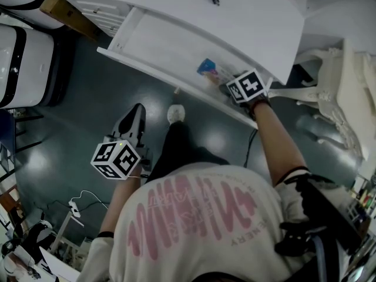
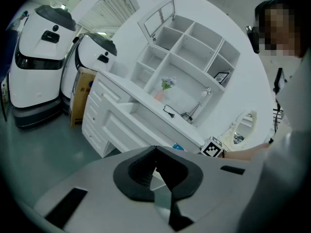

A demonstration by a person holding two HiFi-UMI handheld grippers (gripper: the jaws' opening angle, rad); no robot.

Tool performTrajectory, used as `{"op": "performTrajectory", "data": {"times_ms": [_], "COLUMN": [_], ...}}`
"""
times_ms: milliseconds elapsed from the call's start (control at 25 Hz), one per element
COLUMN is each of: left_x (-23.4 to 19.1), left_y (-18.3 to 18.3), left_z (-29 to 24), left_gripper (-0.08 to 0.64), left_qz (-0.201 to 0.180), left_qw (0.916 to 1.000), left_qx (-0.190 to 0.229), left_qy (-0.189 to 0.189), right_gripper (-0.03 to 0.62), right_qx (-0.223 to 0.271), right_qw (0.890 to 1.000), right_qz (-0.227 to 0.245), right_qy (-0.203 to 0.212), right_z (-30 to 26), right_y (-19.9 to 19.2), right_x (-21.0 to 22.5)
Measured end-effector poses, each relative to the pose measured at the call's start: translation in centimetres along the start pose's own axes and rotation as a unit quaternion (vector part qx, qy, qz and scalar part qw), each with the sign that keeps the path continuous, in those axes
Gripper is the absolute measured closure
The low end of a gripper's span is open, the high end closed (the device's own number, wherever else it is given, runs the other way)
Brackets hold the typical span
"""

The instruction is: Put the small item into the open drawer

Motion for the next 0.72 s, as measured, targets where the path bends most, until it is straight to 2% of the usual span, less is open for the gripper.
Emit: {"op": "performTrajectory", "data": {"times_ms": [120, 360, 720], "left_x": [-0.06, -0.17, -0.40], "left_y": [-0.10, -0.07, -0.07], "left_z": [0.06, 0.13, 0.40], "left_gripper": [0.531, 0.531, 0.531], "left_qz": [0.001, 0.002, 0.006], "left_qw": [1.0000, 1.0000, 0.9999], "left_qx": [-0.001, 0.002, 0.004], "left_qy": [0.001, 0.003, 0.009], "right_gripper": [0.321, 0.319, 0.319], "right_qx": [-0.009, -0.001, -0.004], "right_qw": [1.000, 1.000, 1.000], "right_qz": [0.010, -0.012, -0.007], "right_qy": [-0.004, 0.004, 0.000], "right_z": [-0.21, -0.06, -0.21], "right_y": [-0.31, -0.14, 0.30], "right_x": [-0.03, 0.41, 0.59]}}
Point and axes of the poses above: the fingertips, and each gripper's own axes: z backward along the fingers, x to its right, y out of its top, the point moved 4 cm from there along z, backward along the fingers, and after that the axes turned 8 degrees about -z, right-handed, at the moved point
